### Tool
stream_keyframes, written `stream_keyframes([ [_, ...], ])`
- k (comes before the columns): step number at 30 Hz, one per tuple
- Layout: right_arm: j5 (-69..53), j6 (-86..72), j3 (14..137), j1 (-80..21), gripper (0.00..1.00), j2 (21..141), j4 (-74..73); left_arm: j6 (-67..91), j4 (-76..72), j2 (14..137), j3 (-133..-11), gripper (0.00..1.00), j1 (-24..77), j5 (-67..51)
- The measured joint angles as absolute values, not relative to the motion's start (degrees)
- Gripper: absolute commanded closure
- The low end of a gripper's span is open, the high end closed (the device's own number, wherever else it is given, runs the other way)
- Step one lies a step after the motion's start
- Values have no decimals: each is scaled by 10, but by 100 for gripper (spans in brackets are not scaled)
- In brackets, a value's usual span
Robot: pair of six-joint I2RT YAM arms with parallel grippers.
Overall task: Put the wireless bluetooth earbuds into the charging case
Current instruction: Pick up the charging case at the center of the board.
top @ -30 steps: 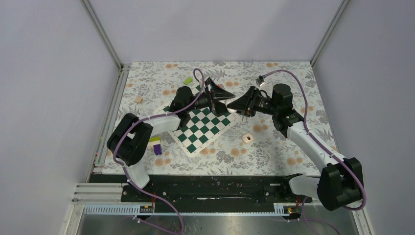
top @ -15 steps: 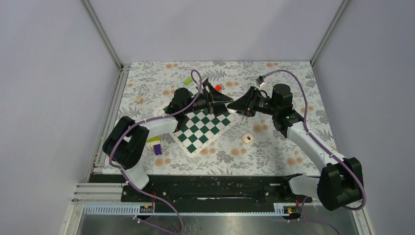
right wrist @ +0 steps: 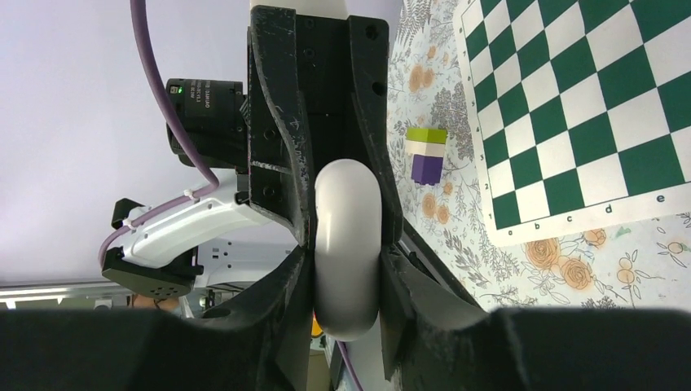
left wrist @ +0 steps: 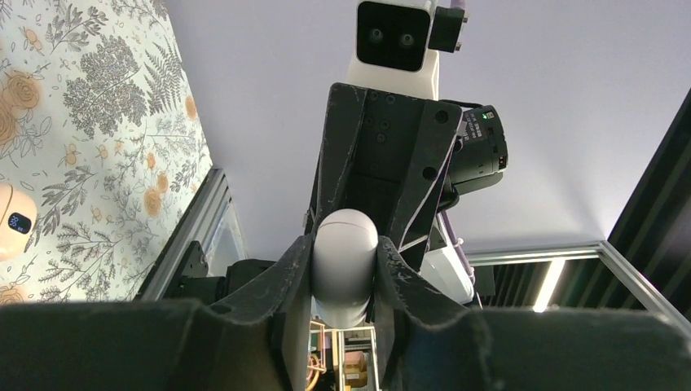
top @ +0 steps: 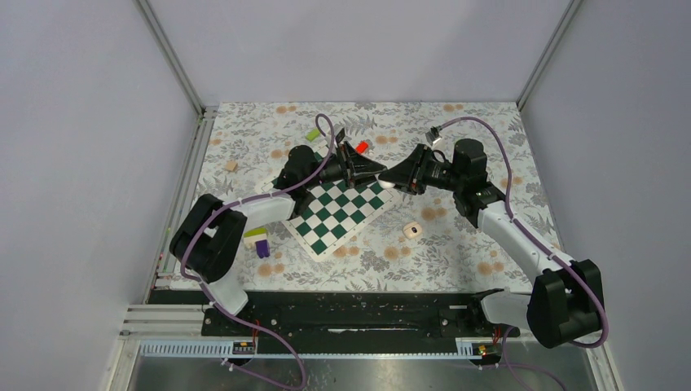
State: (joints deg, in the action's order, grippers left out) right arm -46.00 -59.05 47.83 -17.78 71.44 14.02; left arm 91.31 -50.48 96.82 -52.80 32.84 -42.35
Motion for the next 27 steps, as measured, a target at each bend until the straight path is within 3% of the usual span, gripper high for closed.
stream_keyframes([
  [2, -460, -589, 480, -178, 54, 714, 135, 913, -504, 968, -528, 100, 329, -424],
  [3, -460, -588, 481, -178, 48, 714, 130, 913, -504, 968, -528, 100, 329, -425],
  [6, -460, -568, 493, -175, 40, 714, 105, 915, -503, 968, -528, 100, 329, -425],
  [18, -478, -547, 498, -130, 50, 695, 67, 917, -505, 968, -529, 100, 328, -429],
  [27, -505, -571, 498, -128, 72, 694, 96, 917, -509, 968, -535, 100, 328, -434],
])
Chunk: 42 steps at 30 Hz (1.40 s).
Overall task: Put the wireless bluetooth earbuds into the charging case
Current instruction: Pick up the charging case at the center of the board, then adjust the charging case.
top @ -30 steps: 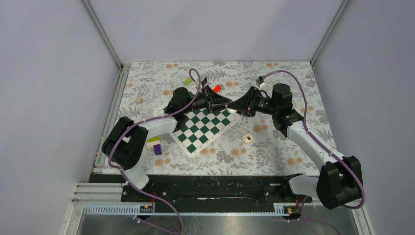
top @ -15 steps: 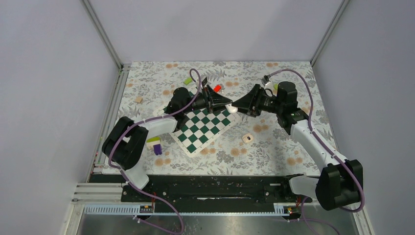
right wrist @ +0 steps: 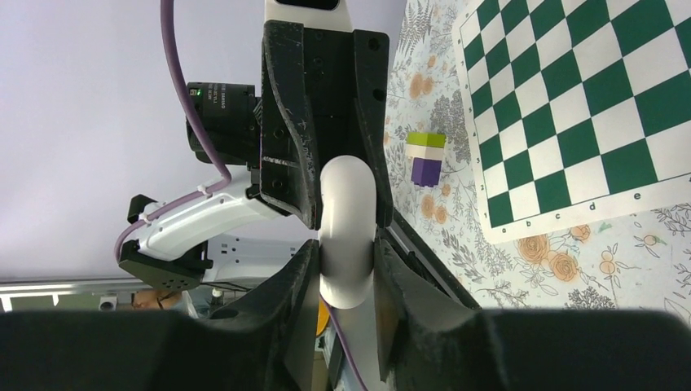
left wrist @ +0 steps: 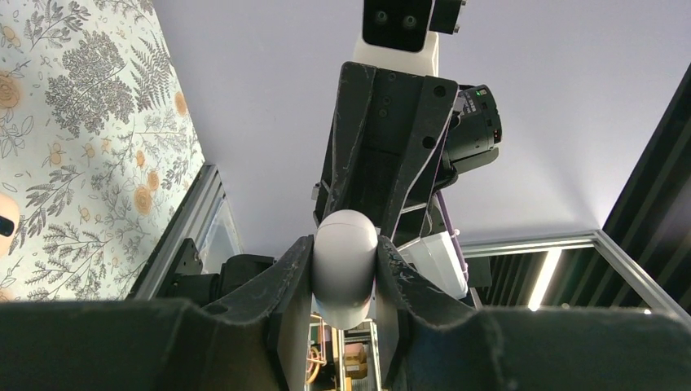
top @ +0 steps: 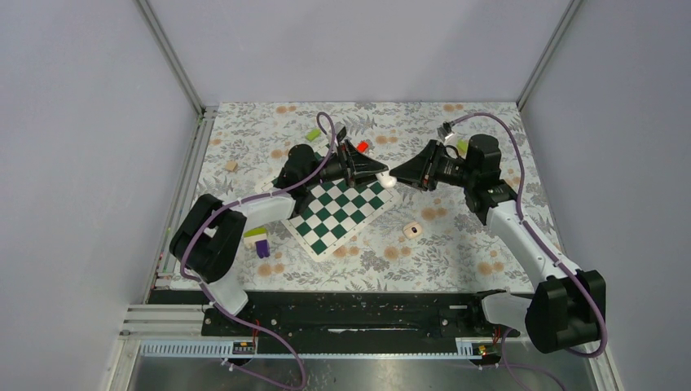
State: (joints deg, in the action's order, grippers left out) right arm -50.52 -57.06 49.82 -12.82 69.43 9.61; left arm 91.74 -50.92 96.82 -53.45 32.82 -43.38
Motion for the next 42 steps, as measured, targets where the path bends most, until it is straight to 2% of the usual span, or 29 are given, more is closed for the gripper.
stream_keyframes([
  [18, -483, -528, 523, -127, 72, 661, 13, 907, -505, 961, -540, 100, 335, -442],
  [26, -457, -510, 525, -121, 53, 627, -15, 898, -496, 957, -543, 100, 339, -442],
  [42, -465, -457, 546, -111, 47, 627, -55, 874, -449, 957, -545, 100, 326, -442],
])
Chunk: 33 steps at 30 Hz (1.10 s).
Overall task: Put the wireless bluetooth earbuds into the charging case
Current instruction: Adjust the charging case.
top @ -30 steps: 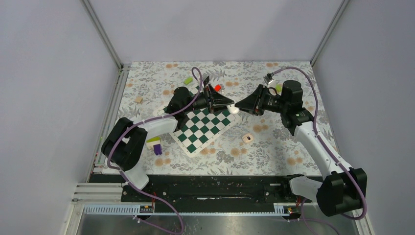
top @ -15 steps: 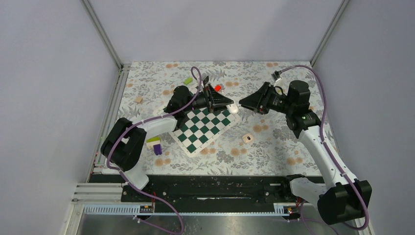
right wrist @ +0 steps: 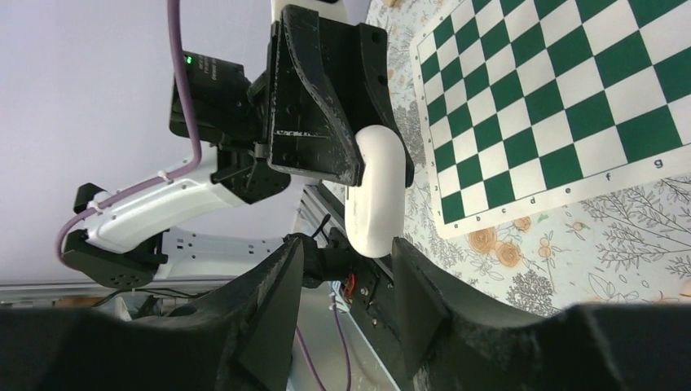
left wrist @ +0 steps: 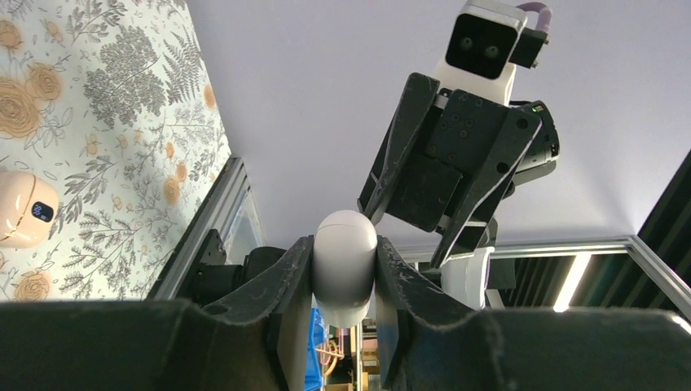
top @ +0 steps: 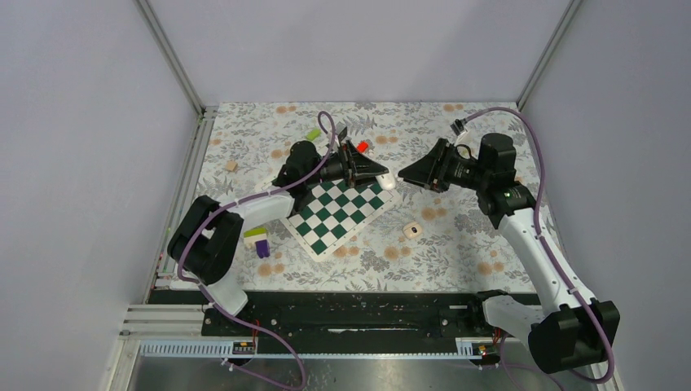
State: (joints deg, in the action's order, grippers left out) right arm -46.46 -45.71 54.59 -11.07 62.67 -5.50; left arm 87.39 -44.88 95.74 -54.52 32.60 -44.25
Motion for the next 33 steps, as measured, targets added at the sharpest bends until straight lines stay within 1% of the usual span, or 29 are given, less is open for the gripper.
stream_keyframes([
  [6, -477, -432, 548, -116, 41, 627, -74, 823, -377, 957, -583, 100, 326, -445],
  [12, -488, -426, 554, -149, 42, 642, -70, 790, -339, 955, -615, 100, 326, -448],
  [19, -489, -426, 554, -152, 43, 662, -66, 793, -340, 954, -615, 100, 326, -451],
  [22, -490, -427, 554, -153, 45, 672, -60, 795, -340, 954, -615, 100, 326, -454],
  [33, -487, -438, 554, -153, 61, 682, -39, 804, -356, 954, -615, 100, 327, -467],
])
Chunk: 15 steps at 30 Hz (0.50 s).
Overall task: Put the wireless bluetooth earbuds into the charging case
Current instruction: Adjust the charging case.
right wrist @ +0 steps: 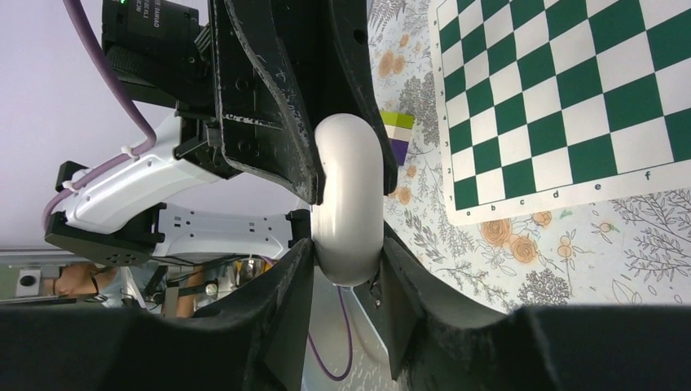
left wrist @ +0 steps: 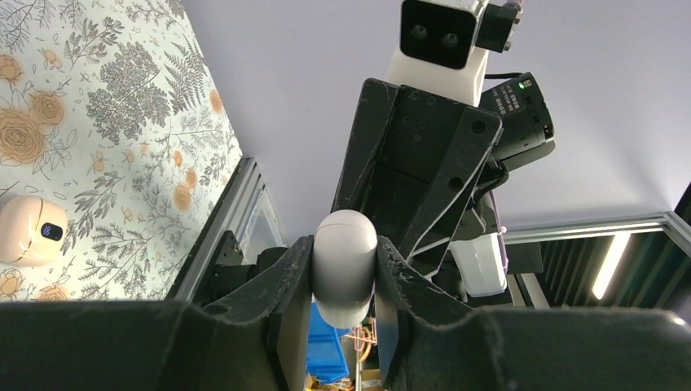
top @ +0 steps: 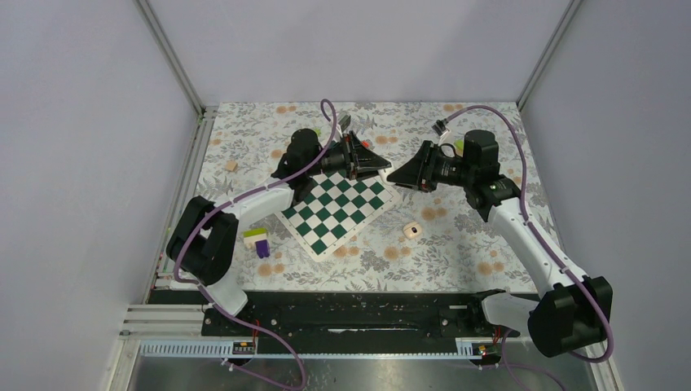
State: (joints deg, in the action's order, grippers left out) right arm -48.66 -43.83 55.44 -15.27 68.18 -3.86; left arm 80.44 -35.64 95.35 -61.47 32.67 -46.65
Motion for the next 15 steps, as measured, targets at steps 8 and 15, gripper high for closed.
stream_keyframes([
  [8, -490, -452, 554, -153, 53, 692, -19, 808, -361, 954, -615, 100, 323, -466],
  [15, -490, -454, 554, -153, 56, 696, -8, 812, -363, 954, -615, 100, 328, -468],
])
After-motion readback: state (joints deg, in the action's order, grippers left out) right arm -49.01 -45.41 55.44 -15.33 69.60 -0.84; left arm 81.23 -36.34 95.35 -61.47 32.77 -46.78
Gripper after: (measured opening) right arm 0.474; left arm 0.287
